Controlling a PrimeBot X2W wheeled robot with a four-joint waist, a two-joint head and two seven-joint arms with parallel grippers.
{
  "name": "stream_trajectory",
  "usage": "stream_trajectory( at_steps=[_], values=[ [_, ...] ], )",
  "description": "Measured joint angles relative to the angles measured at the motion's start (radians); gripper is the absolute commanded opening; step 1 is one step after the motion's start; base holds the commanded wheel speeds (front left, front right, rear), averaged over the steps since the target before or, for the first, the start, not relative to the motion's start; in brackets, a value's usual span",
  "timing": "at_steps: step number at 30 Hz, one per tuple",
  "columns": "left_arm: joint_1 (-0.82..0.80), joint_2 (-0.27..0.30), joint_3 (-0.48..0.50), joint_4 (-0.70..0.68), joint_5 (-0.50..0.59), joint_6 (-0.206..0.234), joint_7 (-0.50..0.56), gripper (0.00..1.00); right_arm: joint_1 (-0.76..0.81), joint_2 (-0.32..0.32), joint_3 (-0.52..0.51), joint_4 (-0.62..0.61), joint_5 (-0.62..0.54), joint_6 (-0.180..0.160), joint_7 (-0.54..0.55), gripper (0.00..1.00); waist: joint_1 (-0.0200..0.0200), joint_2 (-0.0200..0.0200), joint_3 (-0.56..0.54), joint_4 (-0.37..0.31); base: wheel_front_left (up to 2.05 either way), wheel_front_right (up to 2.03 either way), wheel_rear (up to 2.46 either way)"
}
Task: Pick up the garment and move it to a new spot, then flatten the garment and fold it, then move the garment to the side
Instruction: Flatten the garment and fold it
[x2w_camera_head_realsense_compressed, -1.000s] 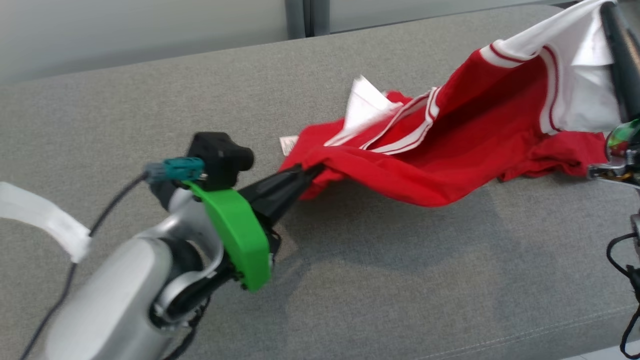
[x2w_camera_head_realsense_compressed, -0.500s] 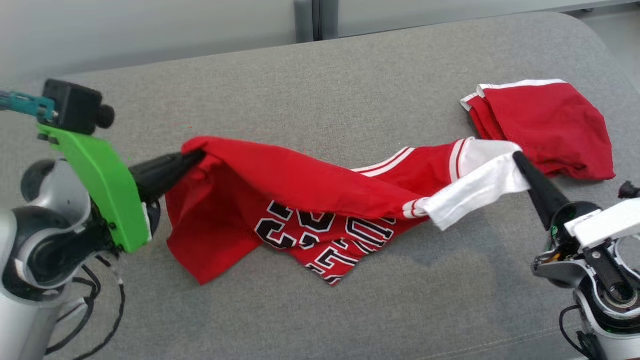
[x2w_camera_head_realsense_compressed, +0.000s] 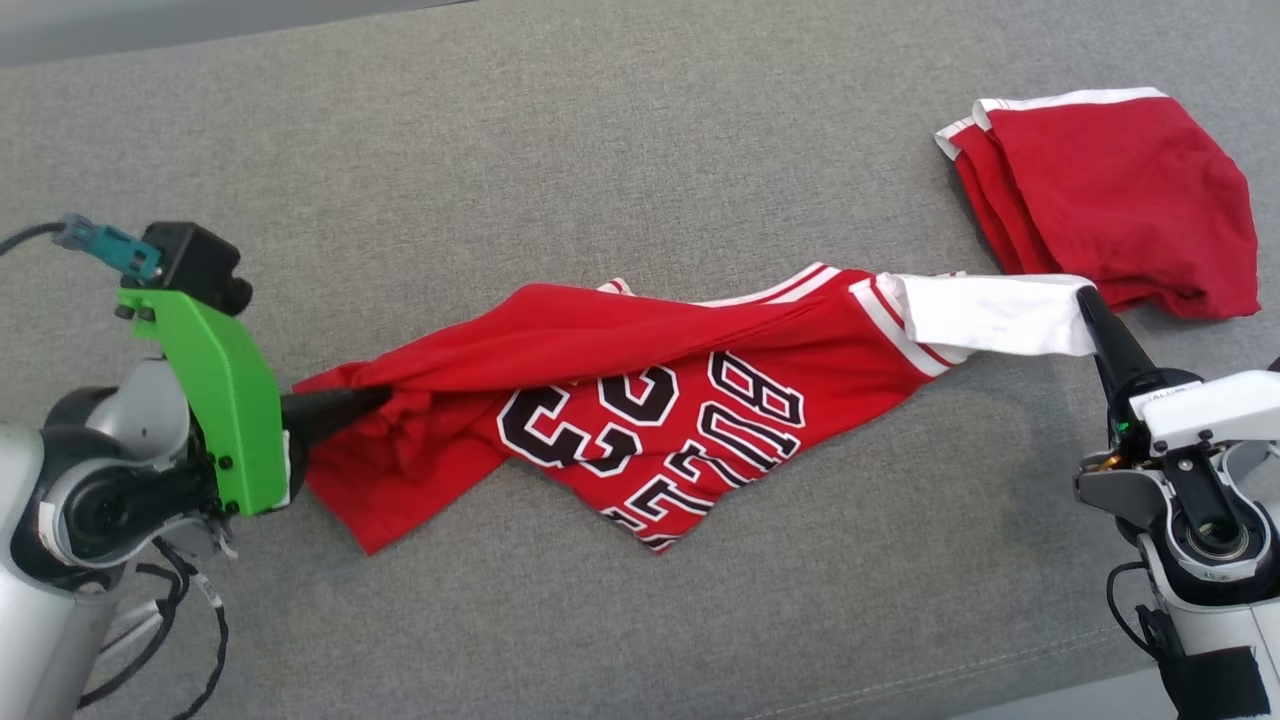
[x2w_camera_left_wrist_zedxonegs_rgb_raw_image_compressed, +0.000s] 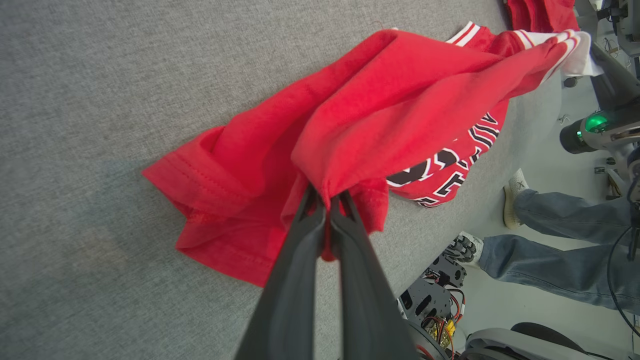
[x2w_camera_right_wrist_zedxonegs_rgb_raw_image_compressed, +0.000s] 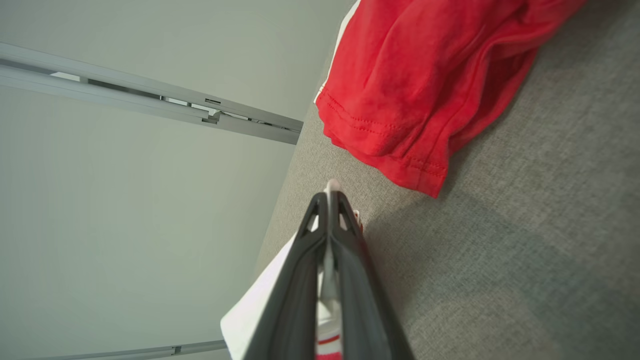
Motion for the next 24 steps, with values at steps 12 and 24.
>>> stream_trajectory(
  at_steps=[12, 24],
  values=[
    [-0.128, 0.028, 0.028, 0.06, 0.087, 0.023, 0.007, 1.0, -0.113, 0.079, 0.071, 0.031, -0.039, 0.0, -0.006, 0.0, 0.0, 0.0, 0.061, -0.024, 0.0, 0.0, 0.0],
    [-0.194, 0.053, 0.049, 0.117, 0.18, -0.006, -0.072, 1.0, -0.155, 0.094, 0.065, 0.088, -0.058, 0.0, -0.026, 0.0, 0.0, 0.0, 0.111, -0.034, 0.0, 0.0, 0.0]
  ],
)
